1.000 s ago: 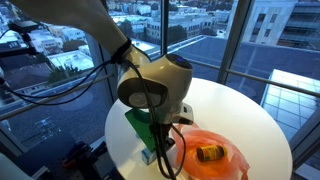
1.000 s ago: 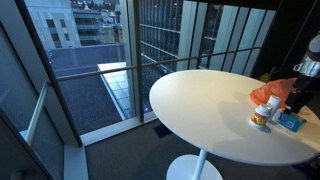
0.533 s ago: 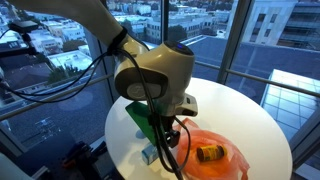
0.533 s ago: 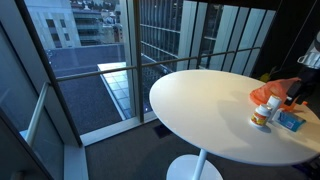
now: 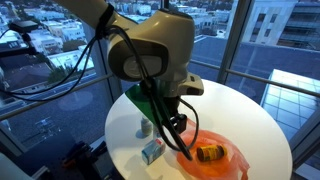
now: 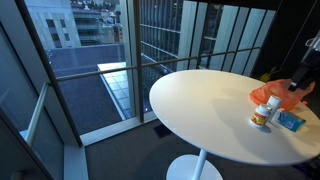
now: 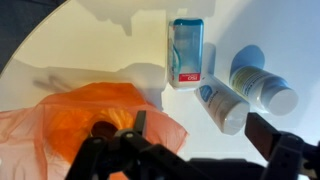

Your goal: Put the blue and white item directly on the table

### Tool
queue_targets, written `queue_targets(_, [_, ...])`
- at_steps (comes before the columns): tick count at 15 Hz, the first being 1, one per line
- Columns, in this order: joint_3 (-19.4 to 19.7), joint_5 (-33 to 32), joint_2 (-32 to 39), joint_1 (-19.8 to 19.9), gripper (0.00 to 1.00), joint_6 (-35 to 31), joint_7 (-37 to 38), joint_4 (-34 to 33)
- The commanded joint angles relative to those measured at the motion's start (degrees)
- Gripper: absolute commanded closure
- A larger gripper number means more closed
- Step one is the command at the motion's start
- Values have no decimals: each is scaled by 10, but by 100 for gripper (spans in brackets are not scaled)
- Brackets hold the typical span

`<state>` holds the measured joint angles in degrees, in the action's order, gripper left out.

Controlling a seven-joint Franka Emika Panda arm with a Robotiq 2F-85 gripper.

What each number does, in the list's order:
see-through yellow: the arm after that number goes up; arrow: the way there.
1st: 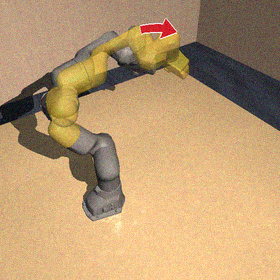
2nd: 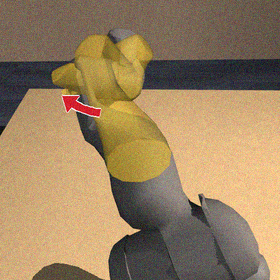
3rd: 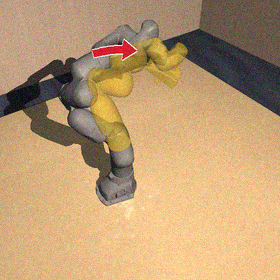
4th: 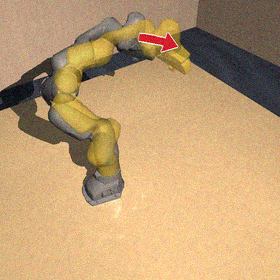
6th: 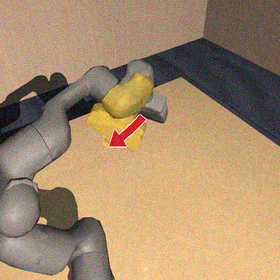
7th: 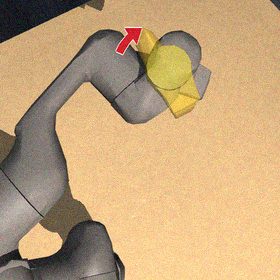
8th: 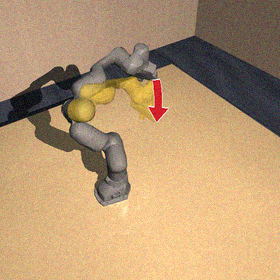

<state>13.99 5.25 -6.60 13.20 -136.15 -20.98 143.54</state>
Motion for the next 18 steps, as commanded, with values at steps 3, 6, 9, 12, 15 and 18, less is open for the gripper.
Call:
queue_targets(3, [-13,-93,-60,6,0,92,135,-32])
queue_targets(6, [-22,-126,-84,6,0,170,191,-56])
queue_targets(9, [-28,-137,-104,2,0,253,210,-85])
queue_targets(12, [-32,-137,-115,1,0,308,217,-109])
queue_targets(15, [-25,-125,-114,-3,0,300,199,-103])
queue_targets(18, [-25,-125,-113,-3,0,302,199,-103])
